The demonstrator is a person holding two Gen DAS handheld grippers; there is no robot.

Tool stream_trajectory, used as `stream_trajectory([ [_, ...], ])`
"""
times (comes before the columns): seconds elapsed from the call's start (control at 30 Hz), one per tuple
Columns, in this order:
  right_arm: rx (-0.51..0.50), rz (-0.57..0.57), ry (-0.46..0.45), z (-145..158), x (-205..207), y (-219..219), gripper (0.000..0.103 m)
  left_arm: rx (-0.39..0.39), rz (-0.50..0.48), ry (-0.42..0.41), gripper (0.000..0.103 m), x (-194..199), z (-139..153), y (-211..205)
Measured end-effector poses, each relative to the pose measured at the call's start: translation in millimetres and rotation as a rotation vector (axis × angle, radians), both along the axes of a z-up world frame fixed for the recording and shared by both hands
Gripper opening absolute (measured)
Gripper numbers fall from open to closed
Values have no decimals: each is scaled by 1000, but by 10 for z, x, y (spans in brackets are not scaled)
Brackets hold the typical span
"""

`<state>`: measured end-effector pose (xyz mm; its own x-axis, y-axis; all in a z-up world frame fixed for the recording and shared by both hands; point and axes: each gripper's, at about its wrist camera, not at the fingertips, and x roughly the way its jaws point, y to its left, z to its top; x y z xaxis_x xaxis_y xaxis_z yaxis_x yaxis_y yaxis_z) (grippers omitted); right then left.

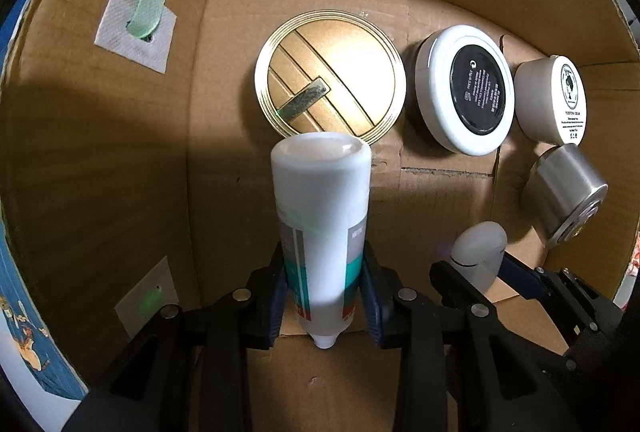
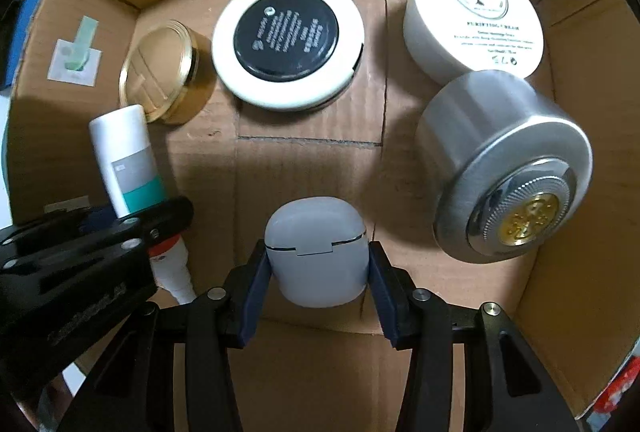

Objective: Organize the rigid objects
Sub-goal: 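Carry the tube and earbud case into the box and open both tools, then move both tools to the bed and grasp the walnut with left tool while right tool grasps the white cup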

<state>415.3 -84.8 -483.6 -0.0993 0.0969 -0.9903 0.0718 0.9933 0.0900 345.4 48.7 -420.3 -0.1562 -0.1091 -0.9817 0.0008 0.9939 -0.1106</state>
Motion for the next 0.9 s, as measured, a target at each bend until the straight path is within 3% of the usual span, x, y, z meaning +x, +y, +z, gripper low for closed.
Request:
stream_trajectory([
  [0.23,-7,8,24,-76,5,61,54,8,-1,-11,32,128,169,-65],
  [0.53,-25,25,-6,182,-97,176,63,38,-14,-91,34,5,570,-130],
  [0.73,-38,23,-65,518,-214,155,67,29,18,-176,42,-150,927,-112],
  [0.9,-46,31,-120,806,-344,141,77,32,4,-260,57,-314,1250,-37],
])
